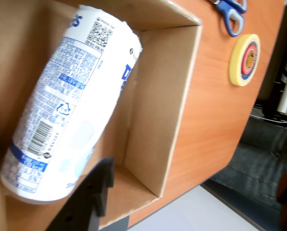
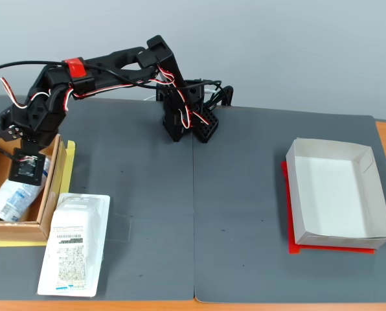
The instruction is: Pick the can and put it in the brown box
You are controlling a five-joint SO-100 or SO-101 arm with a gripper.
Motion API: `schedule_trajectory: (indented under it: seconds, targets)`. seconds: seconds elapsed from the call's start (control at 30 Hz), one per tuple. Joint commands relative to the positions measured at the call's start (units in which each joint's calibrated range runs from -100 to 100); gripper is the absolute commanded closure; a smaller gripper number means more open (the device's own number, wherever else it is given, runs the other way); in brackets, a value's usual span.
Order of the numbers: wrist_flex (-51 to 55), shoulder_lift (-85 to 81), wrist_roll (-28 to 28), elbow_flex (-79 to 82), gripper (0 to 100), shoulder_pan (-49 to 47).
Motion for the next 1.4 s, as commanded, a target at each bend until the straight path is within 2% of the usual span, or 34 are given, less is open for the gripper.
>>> schedule_trajectory:
  seconds: [0.0, 0.13, 0.2, 0.43, 0.6, 0.87, 1.1, 1.37]
  targets:
    - [2.4, -4.9, -1.7, -2.5, 70, -1.4]
    - [5.6, -9.1, -7.0, -2.5, 88, -3.9]
    - [7.4, -11.7, -9.5, -2.4, 94, -5.5]
    - [15.7, -20.2, -21.2, -2.3, 96, -12.1]
    - [20.8, -24.7, -26.0, -2.3, 96, -16.1]
    - [30.2, -32.3, -26.5, -1.8, 95, -18.5]
    - [30.8, -43.1, -26.8, 10.7, 95, -21.4]
    - [30.8, -59.9, -26.9, 28.0, 95, -35.6]
